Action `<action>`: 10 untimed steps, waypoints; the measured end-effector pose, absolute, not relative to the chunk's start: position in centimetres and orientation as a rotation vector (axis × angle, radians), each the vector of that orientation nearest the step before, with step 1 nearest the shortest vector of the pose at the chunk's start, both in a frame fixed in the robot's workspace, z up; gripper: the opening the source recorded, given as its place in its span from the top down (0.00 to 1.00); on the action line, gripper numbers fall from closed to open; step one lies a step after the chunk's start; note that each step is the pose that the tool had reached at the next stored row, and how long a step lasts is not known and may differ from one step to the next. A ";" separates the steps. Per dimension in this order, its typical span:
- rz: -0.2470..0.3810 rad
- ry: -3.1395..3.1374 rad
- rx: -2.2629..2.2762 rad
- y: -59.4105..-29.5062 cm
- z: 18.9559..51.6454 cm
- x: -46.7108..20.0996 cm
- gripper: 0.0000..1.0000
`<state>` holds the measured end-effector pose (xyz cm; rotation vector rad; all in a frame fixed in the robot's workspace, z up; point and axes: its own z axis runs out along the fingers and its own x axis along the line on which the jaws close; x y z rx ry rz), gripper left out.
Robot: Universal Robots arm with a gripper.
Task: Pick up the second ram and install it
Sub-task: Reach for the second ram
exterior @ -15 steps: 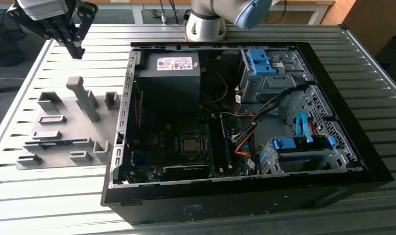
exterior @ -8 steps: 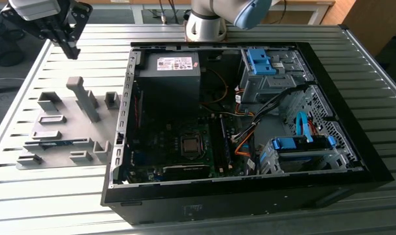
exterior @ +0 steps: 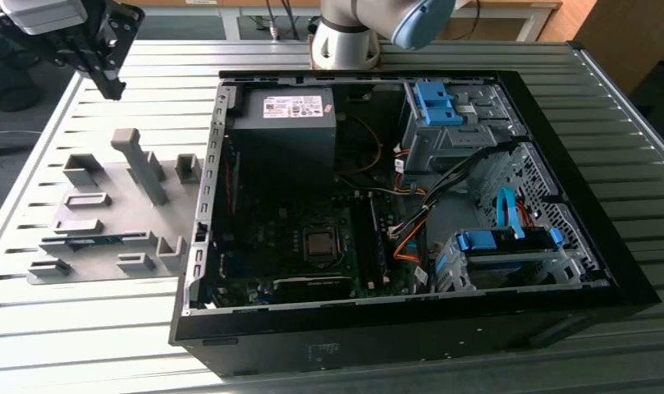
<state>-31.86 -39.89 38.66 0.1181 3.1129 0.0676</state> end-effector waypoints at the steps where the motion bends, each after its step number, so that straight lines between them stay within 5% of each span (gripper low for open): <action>1: 0.068 3.113 0.118 -39.9 38.7 -32.0 0.89; 10: 0.068 3.113 0.118 -39.9 38.6 -33.1 0.89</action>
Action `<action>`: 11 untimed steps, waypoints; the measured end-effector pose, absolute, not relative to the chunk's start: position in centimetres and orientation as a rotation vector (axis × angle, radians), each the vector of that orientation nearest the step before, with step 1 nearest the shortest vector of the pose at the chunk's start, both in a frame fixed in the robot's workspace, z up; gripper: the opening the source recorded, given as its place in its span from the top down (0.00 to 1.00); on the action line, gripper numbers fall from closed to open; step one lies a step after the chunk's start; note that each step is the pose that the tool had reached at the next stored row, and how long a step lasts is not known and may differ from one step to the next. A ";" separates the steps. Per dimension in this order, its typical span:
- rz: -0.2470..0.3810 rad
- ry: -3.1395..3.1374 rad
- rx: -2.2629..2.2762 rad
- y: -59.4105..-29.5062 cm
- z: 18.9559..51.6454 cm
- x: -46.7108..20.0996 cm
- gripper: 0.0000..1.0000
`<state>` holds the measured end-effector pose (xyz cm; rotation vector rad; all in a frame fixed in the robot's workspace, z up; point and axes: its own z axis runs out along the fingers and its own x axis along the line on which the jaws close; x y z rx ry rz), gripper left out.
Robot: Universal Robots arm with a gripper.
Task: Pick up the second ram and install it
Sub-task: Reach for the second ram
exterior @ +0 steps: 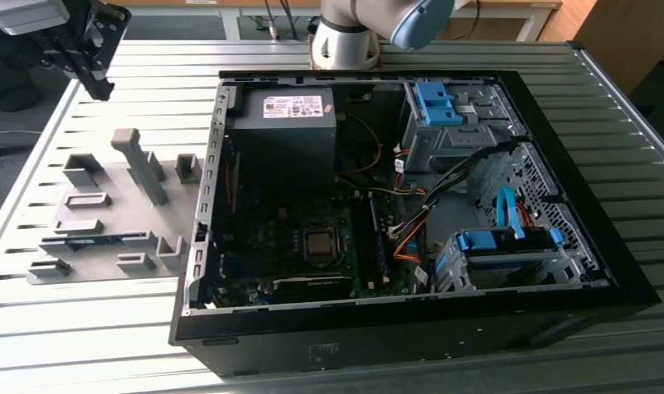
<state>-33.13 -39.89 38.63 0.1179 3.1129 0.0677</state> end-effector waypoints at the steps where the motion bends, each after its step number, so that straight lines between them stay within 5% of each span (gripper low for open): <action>1: 0.068 3.113 0.118 -39.9 38.6 -33.3 0.89; 11: 0.068 3.113 0.118 -40.6 38.4 -35.4 0.89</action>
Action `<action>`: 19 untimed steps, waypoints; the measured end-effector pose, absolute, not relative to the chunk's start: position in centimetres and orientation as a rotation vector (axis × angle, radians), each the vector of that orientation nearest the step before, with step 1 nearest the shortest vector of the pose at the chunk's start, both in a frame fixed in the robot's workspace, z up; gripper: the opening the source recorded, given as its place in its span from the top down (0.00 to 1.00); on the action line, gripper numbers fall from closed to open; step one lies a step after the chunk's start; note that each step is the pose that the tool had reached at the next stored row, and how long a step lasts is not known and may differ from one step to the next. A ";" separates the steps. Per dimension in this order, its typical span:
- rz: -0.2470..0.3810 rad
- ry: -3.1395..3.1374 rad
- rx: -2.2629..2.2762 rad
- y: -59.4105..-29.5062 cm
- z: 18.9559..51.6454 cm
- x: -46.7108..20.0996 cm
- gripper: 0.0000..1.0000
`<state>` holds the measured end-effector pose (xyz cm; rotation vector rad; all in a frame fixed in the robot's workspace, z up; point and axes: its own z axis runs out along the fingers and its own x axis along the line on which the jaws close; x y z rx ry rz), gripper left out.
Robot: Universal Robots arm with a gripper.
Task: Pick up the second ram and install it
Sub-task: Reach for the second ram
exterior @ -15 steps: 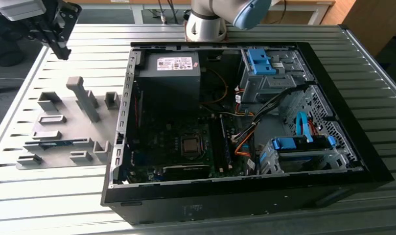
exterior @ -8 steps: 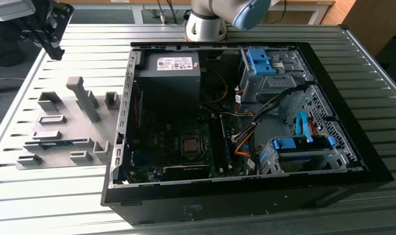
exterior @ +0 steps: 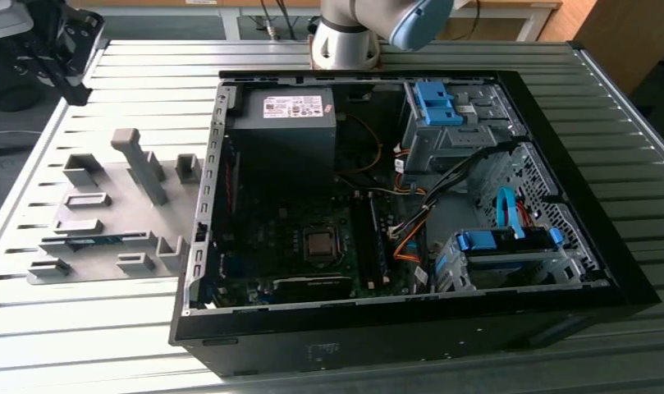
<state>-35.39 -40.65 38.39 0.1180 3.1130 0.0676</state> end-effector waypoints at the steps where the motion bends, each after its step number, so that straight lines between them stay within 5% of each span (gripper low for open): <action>1: 0.068 3.113 0.118 -40.9 38.3 -35.5 0.89; 19: 0.063 3.122 0.119 -44.8 37.6 -36.5 0.89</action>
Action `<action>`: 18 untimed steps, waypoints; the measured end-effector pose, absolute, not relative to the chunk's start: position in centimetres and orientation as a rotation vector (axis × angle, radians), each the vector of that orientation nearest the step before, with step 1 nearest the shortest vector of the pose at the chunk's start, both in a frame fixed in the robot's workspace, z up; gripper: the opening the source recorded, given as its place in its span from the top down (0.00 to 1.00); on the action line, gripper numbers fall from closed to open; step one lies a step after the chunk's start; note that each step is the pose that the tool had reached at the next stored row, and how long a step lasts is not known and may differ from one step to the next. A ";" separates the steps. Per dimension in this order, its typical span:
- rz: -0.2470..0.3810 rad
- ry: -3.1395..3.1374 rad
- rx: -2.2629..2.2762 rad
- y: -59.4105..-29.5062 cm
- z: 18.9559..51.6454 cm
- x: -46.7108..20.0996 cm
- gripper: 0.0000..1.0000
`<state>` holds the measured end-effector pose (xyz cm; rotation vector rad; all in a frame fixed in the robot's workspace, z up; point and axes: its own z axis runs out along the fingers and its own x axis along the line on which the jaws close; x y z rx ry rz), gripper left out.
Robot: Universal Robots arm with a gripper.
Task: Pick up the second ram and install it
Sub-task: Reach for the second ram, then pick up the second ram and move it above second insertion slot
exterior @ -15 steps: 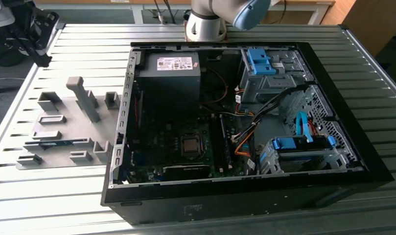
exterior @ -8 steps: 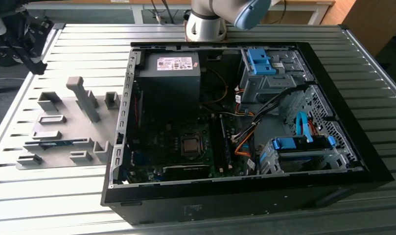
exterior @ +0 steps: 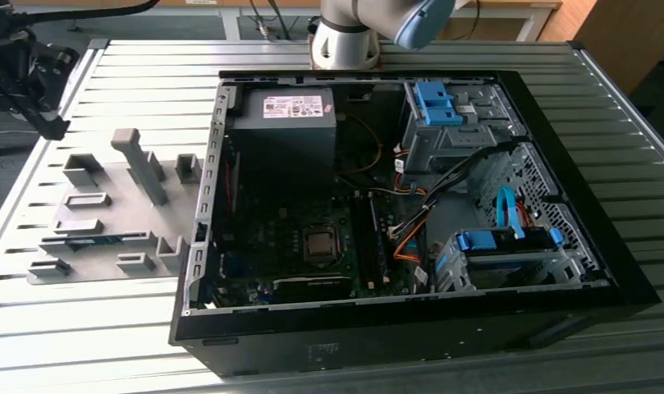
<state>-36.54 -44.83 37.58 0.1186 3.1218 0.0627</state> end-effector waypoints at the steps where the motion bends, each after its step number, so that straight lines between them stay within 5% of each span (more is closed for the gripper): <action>1: 0.061 3.124 0.119 -45.0 37.5 -36.6 0.89; 18: 0.059 3.151 0.121 -45.6 37.0 -37.4 0.89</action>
